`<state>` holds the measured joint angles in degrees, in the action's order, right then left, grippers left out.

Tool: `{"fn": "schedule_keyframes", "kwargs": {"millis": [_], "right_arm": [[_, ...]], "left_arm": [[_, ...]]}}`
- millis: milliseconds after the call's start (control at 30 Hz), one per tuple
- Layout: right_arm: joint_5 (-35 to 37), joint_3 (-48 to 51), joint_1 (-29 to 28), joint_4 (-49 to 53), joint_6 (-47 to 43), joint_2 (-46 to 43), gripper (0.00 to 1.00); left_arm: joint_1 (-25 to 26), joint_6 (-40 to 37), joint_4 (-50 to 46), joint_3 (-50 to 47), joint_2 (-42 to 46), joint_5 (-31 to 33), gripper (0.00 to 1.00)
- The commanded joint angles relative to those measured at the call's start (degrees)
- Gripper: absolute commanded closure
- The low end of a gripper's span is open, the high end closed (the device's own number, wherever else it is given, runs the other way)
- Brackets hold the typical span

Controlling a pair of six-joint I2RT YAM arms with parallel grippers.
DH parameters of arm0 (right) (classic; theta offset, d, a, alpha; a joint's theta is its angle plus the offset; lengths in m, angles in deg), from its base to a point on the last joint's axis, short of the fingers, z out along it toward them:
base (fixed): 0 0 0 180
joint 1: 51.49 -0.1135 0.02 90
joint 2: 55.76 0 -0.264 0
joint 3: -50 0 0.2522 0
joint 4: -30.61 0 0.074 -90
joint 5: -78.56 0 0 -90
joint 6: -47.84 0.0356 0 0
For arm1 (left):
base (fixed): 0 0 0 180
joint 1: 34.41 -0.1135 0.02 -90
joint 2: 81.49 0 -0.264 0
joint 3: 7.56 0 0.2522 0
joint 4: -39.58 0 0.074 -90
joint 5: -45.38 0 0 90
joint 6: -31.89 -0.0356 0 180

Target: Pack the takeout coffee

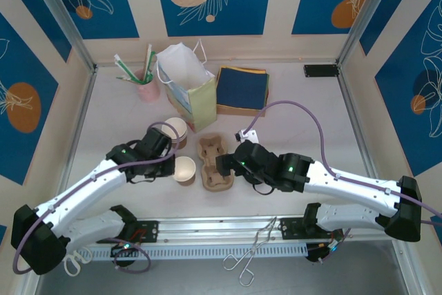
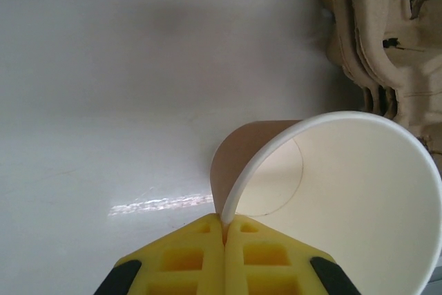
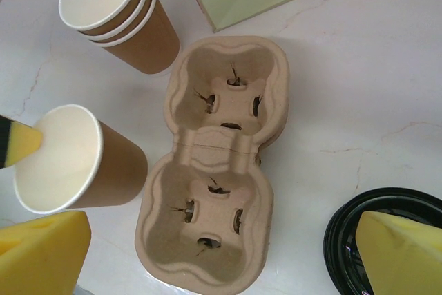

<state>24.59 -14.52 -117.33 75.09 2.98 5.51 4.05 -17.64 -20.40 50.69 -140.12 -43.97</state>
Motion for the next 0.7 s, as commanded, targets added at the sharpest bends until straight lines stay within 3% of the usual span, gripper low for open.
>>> {"fn": "schedule_keyframes", "kwargs": {"millis": [0, 400, 567, 667], "right_arm": [[0.97, 0.66, 0.36, 0.97, 1.39, -0.57, 0.01], [0.64, 1.03, 0.55, 2.16, 1.58, -0.5, 0.01], [1.0, 0.5, 0.64, 5.03, 1.82, 0.05, 0.0], [0.89, -0.1, 1.01, 7.44, 2.05, 0.8, 0.08]], "left_arm": [[1.83, 1.41, 3.01, -0.46, -1.18, 0.81, 0.97], [3.29, 1.37, 3.71, -1.31, -4.08, 3.51, 0.91], [3.22, 1.37, 3.86, -1.6, -3.79, 3.16, 0.8], [3.26, 1.28, 3.44, -1.13, -3.28, 3.35, 0.71]]}}
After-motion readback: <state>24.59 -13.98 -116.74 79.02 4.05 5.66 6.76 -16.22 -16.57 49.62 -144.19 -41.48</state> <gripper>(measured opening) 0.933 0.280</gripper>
